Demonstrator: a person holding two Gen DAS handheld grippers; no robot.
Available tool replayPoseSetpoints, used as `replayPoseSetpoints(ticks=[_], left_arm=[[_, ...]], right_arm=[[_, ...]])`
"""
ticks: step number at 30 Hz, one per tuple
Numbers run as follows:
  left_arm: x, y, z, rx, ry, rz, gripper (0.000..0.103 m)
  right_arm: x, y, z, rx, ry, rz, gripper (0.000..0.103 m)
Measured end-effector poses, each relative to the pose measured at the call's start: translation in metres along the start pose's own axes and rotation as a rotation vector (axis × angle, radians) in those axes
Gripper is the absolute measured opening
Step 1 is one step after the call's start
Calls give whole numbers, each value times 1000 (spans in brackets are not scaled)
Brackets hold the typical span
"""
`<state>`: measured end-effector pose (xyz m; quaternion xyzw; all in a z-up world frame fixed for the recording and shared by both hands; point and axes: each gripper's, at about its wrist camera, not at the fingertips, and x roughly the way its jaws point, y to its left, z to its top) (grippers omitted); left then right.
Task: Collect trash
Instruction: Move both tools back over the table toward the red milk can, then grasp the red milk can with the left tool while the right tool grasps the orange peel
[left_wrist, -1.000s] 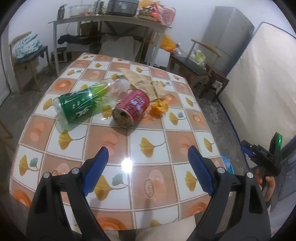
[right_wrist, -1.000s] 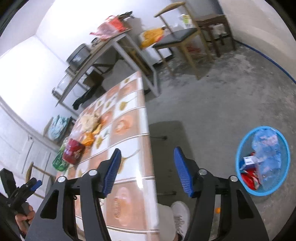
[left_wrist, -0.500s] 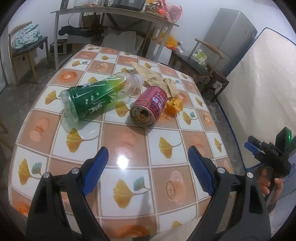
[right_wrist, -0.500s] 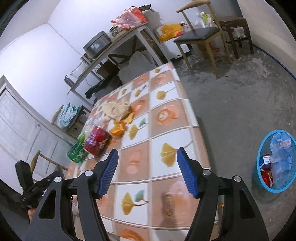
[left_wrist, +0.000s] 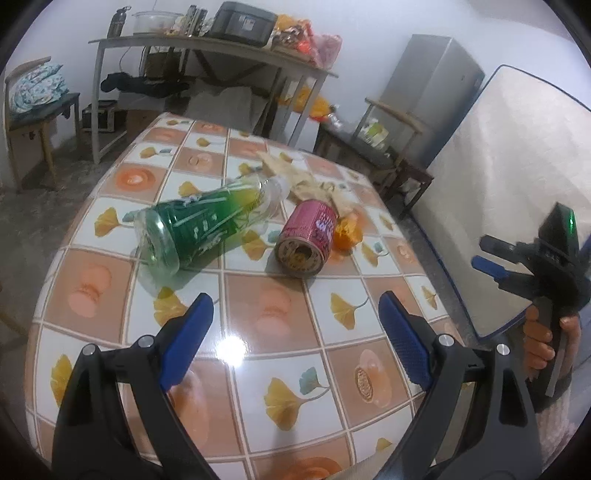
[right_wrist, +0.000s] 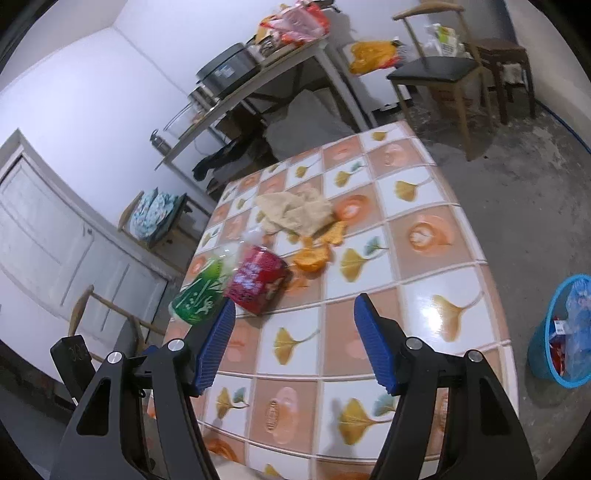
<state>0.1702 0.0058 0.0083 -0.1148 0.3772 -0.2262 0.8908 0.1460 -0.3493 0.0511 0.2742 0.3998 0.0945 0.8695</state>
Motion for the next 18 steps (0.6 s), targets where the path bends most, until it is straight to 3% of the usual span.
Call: replayPoseSetpoints(ticks=[10, 18], left_arm=[[-11, 9, 5, 76, -18, -74, 89], [27, -14, 26, 215, 19, -79, 89]], right_arm=[[35, 17, 12, 71, 54, -12, 65], [87, 4, 31, 48, 130, -44, 65]])
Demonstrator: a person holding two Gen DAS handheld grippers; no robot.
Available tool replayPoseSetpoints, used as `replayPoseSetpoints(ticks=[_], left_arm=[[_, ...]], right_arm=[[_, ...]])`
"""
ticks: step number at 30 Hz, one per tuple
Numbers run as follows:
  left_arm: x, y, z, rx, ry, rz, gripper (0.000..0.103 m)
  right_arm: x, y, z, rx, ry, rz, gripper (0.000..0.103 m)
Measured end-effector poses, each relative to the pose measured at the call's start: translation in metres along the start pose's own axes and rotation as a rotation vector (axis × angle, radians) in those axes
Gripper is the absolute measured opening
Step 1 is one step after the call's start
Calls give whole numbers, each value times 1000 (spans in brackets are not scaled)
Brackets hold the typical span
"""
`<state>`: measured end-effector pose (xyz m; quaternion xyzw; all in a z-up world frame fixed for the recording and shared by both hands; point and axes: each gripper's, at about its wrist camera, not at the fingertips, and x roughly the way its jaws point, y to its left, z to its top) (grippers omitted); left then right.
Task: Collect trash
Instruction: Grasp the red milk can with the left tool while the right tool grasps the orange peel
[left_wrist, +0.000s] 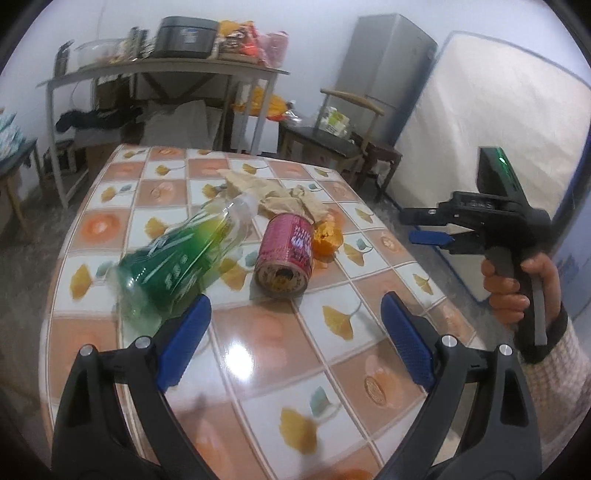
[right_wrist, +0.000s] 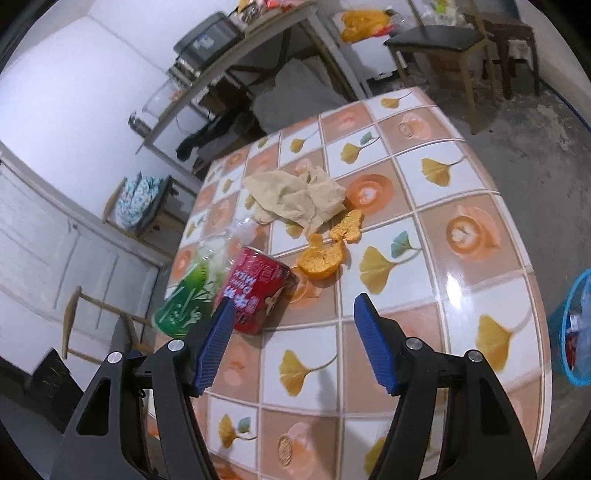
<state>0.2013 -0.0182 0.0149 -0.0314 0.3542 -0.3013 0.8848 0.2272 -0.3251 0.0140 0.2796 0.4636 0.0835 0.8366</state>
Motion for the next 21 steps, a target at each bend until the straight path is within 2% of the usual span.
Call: replayPoseSetpoints(ticks=[2, 7, 14, 21], left_arm=[[16, -6, 11, 31, 5, 7, 89], [57, -16, 32, 92, 30, 46, 89], [112, -17, 44, 120, 125, 120, 89], [146, -21, 46, 163, 197, 193, 82]], right_arm=[[13, -3, 10, -18, 24, -9, 65], [47, -11, 39, -69, 75, -30, 49], [92, -25, 79, -139, 128, -113, 35], [130, -24, 86, -237, 209, -195, 22]])
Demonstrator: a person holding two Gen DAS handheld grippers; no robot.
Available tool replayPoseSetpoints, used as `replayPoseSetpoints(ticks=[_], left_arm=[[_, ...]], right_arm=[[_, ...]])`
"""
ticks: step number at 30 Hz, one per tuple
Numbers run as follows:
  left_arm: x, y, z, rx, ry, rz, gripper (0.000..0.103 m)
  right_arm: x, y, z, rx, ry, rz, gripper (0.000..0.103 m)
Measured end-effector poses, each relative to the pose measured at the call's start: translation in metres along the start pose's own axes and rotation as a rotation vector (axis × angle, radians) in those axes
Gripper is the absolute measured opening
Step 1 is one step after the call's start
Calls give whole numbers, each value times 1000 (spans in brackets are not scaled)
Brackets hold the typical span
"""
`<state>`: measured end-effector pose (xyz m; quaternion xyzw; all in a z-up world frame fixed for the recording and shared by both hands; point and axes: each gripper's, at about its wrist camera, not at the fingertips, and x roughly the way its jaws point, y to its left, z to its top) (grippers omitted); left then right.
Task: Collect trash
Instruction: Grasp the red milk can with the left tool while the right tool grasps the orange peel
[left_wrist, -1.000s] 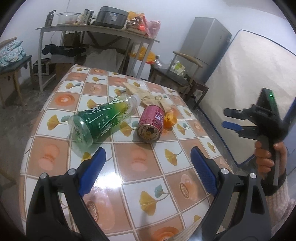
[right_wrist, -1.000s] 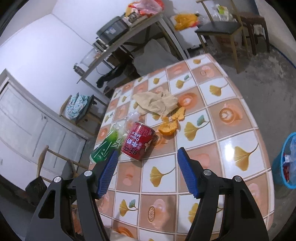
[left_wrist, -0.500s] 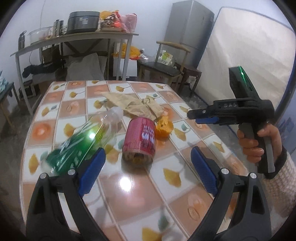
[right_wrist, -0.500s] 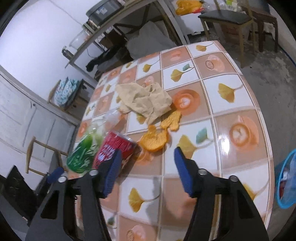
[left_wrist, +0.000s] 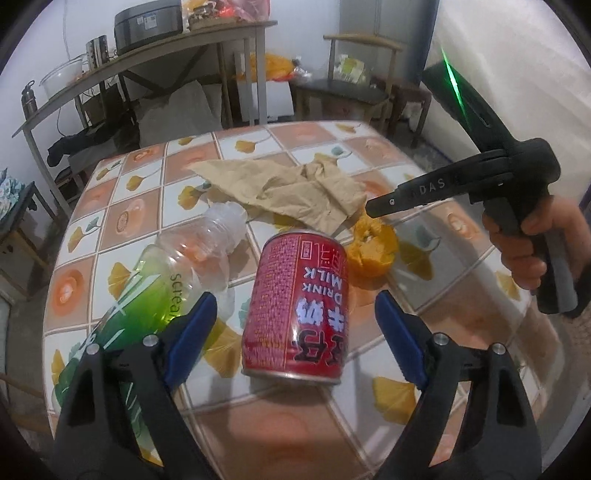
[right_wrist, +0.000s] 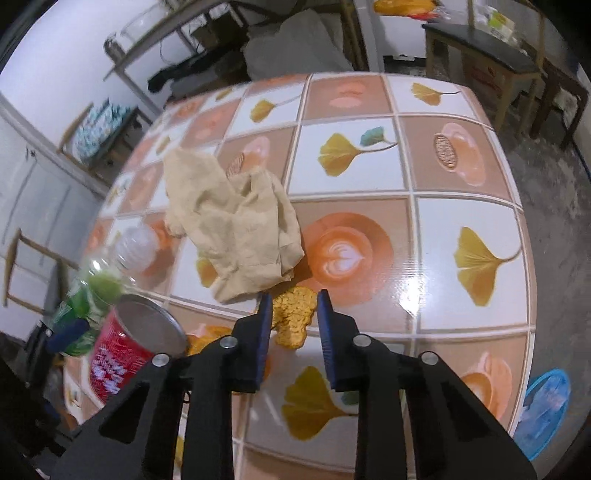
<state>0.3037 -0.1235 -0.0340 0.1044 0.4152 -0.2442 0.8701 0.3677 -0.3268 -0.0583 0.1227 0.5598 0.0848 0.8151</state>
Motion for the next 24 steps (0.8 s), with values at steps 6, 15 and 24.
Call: replayPoseSetpoints(ticks=[6, 15, 24], left_arm=[[16, -6, -2, 20, 72, 42, 67], [10, -11, -13, -8, 77, 59, 63], [-13, -12, -41, -73, 88, 23, 63]], right_arm=[[7, -1, -5, -29, -11, -38, 5], [-17, -23, -20, 67, -87, -12, 1], [-50, -27, -22, 79, -145, 56, 2]])
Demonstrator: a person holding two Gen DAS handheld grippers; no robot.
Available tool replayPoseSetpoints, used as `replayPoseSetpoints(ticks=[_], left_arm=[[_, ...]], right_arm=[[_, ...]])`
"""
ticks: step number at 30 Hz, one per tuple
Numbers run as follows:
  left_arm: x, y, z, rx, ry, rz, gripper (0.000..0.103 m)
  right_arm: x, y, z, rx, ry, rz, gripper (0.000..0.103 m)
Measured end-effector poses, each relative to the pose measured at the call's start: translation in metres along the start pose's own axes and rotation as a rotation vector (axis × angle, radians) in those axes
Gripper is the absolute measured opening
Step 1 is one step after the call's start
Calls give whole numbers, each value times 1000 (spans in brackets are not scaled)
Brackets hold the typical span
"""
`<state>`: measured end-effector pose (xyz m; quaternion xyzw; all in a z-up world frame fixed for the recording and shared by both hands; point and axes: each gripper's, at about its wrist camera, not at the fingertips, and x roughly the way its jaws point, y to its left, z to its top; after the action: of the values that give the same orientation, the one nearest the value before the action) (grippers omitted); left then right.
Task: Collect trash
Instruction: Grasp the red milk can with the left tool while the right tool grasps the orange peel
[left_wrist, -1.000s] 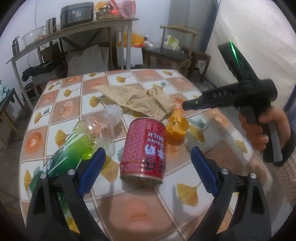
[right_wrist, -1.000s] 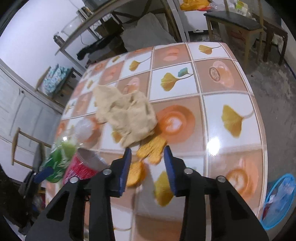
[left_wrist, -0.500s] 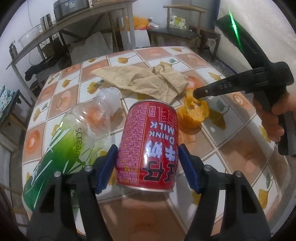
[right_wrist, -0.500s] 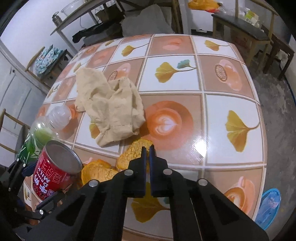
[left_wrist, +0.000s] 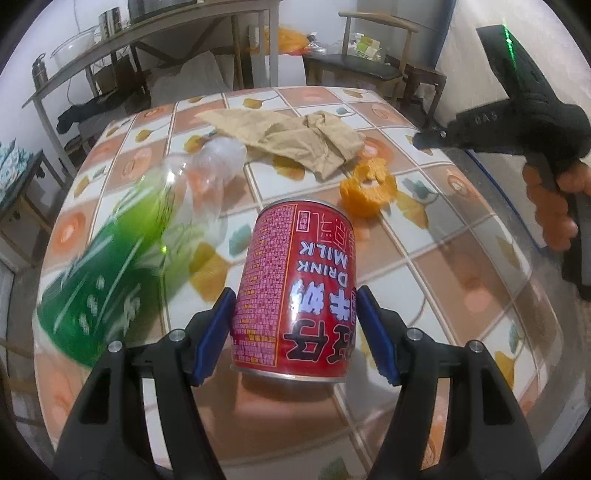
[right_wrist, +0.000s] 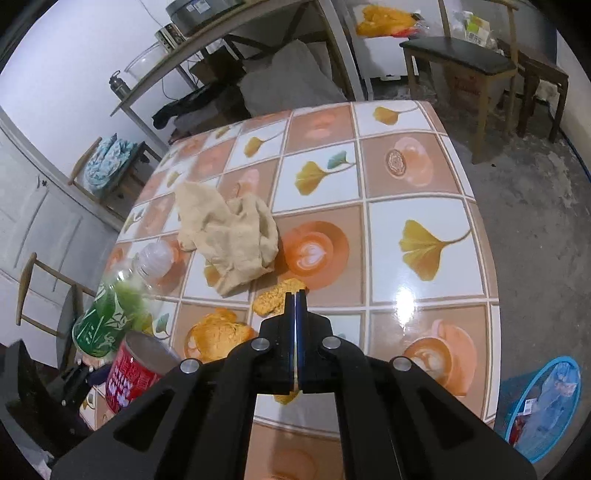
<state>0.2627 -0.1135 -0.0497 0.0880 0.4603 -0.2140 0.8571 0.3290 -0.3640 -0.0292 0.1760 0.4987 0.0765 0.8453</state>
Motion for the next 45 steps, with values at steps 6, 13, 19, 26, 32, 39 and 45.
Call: replayPoseSetpoints(ticks=[6, 13, 19, 26, 32, 39, 45], left_arm=[[-8, 6, -12, -36, -3, -7, 63], [-9, 11, -14, -41, -8, -21, 63], [-10, 14, -16, -43, -18, -36, 63], [-10, 14, -18, -41, -29, -33, 63], [-10, 15, -18, -46, -33, -37, 63], [-9, 15, -18, -46, -31, -38, 63], [-5, 13, -18, -53, -14, -44, 63]], right_arm=[[31, 22, 6, -122, 76, -94, 36], [65, 41, 8, -252, 154, -199, 26], [60, 43, 4, -268, 133, -240, 3], [43, 29, 1, -180, 87, -198, 2], [6, 33, 8, -144, 4, -131, 2], [-18, 60, 2, -160, -4, 35, 2], [28, 57, -16, -147, 141, -1, 17]])
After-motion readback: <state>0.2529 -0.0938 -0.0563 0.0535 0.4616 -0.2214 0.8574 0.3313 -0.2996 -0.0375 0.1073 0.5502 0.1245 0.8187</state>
